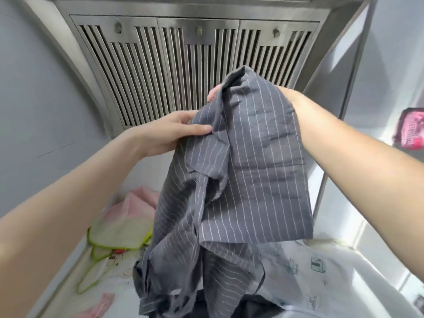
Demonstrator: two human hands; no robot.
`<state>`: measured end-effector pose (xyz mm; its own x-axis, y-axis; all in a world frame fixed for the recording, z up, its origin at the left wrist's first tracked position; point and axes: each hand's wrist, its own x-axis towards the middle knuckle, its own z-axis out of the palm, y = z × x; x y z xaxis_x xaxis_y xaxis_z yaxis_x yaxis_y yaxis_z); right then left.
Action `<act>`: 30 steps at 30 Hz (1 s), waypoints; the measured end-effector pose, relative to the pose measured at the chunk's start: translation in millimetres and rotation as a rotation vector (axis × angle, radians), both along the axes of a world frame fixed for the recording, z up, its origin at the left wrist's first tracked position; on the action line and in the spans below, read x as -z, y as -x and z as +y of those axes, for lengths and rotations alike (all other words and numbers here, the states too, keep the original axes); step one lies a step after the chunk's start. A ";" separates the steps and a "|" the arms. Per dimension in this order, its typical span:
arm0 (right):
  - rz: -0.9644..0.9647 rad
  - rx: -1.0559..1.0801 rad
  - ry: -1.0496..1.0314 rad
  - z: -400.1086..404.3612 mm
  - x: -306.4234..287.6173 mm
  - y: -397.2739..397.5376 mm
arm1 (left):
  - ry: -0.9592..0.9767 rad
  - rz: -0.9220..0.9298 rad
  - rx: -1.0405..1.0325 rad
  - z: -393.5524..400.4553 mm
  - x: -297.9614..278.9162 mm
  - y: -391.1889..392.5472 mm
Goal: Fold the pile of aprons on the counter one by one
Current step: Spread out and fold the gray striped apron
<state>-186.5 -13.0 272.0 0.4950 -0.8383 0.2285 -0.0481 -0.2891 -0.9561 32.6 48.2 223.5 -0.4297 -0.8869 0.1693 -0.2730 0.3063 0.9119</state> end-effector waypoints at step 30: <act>0.764 0.024 0.323 -48.9 -43.0 40.8 | 0.218 -0.812 -0.501 -74.8 8.5 -14.9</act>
